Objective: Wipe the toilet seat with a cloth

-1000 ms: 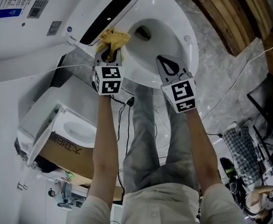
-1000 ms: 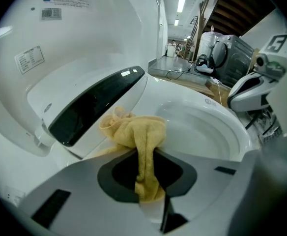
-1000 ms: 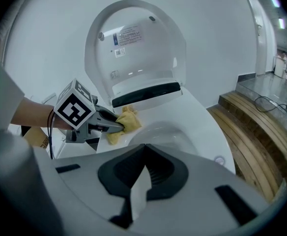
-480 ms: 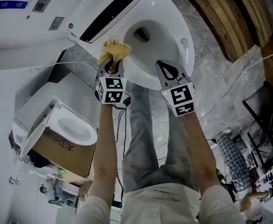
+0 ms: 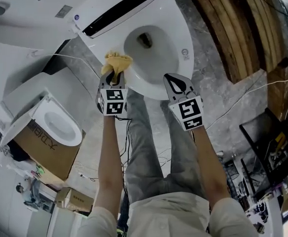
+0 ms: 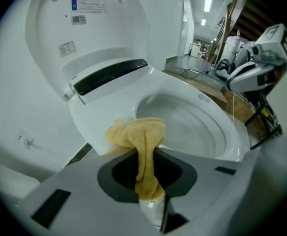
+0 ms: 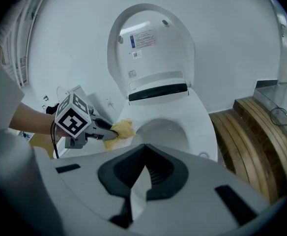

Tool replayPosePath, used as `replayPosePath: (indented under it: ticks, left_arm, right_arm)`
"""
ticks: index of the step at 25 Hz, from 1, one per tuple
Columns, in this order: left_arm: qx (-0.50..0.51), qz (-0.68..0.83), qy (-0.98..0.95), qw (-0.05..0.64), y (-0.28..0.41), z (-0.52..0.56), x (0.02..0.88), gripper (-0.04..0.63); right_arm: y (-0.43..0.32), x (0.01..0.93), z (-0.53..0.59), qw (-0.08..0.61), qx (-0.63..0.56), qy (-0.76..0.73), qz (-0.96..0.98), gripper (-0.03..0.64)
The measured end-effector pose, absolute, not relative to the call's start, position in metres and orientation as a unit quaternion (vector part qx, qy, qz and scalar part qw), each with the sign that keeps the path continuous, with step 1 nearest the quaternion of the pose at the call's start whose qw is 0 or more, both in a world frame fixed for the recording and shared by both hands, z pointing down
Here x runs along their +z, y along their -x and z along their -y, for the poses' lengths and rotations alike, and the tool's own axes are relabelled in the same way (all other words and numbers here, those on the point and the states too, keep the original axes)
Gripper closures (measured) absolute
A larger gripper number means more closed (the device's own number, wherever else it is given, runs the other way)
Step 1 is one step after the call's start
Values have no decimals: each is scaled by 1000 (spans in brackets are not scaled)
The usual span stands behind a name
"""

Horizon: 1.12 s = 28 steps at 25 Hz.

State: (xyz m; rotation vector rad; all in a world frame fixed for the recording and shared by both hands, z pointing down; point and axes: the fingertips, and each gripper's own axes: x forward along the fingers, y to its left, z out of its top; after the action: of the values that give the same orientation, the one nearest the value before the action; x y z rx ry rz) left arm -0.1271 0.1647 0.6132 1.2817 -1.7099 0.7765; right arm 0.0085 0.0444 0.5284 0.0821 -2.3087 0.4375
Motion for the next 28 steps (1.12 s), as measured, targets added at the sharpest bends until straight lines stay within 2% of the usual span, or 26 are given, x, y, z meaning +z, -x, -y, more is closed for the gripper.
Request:
replayPosePath:
  ticks: [10, 28]
  left_arm:
    - [245, 746, -461, 413, 82, -163, 554, 514]
    - [138, 815, -479, 294, 59, -129, 317, 514]
  right_arm:
    - [-25, 482, -18, 372, 108, 23, 922, 610]
    - [-15, 284, -10, 278, 53, 38, 958, 611]
